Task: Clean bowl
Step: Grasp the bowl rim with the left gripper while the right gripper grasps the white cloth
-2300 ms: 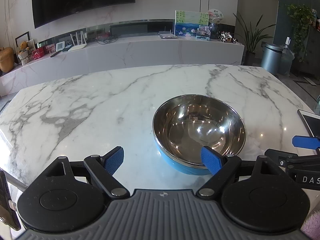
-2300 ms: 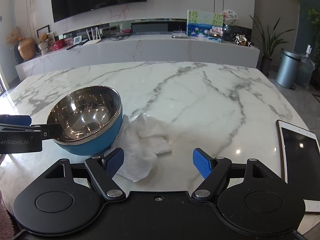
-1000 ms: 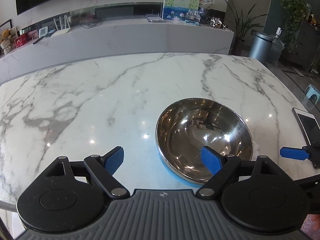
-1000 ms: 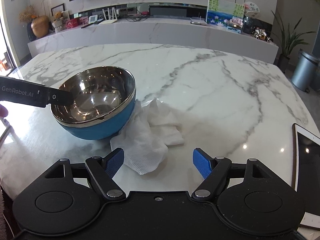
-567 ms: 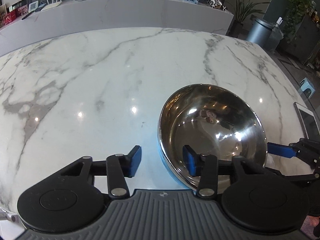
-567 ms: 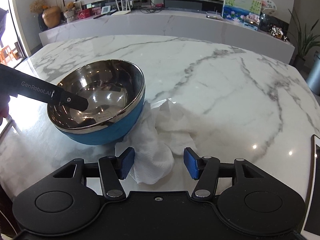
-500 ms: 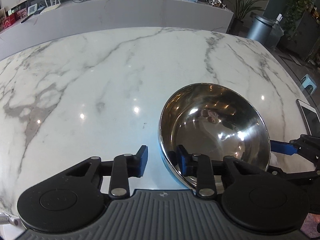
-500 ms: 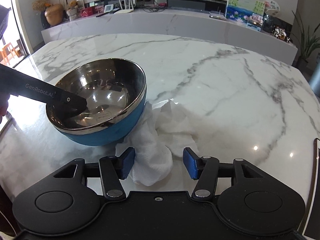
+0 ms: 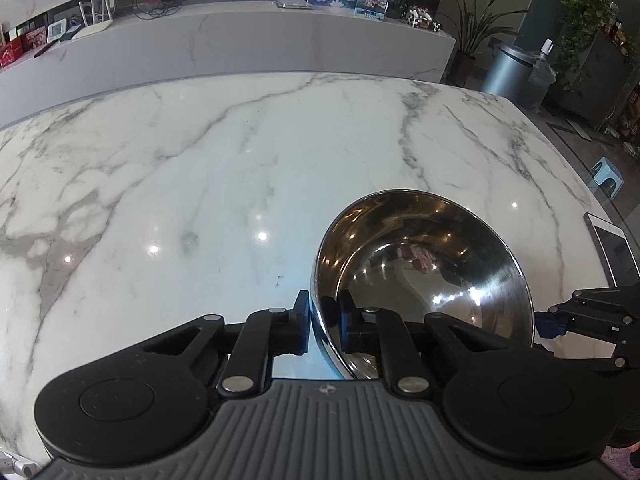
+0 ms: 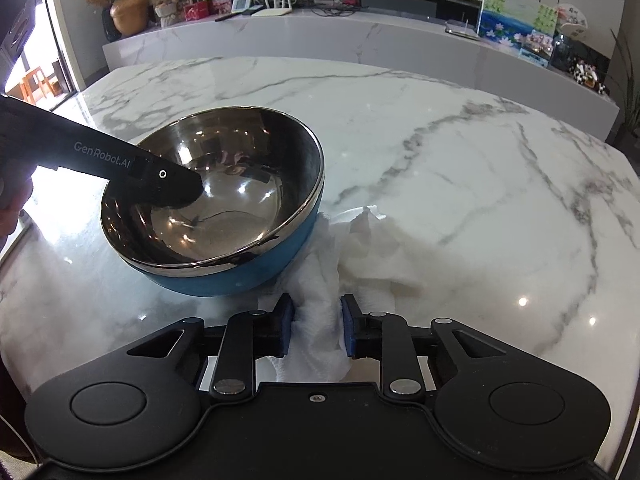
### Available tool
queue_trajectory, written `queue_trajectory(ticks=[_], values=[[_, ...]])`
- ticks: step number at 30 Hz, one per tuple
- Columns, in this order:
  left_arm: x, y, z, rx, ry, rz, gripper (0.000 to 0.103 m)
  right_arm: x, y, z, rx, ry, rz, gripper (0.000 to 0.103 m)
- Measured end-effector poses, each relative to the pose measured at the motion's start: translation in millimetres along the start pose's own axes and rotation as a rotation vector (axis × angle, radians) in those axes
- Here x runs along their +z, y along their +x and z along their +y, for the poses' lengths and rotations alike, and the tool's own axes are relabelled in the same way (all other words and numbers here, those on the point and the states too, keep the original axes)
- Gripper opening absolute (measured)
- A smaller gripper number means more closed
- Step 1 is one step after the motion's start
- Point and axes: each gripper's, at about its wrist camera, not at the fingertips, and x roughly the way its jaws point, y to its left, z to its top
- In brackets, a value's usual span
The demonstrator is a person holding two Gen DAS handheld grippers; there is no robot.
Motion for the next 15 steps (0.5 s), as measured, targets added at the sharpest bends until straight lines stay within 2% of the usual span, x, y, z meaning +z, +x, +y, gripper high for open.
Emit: queue_trajectory(ticks=[8,15], values=[[1.9,-10.4,-15.0,0.083,0.098,-0.07,0.01,10.4,-32.4,-9.9,-0.036,0.022,-0.038,0.02],[4.4,-11.3,-35.4,0.134,0.192,-0.118,0.01,38.5,-73.8,-4.7,0.045,0.045,-0.14,0.02]])
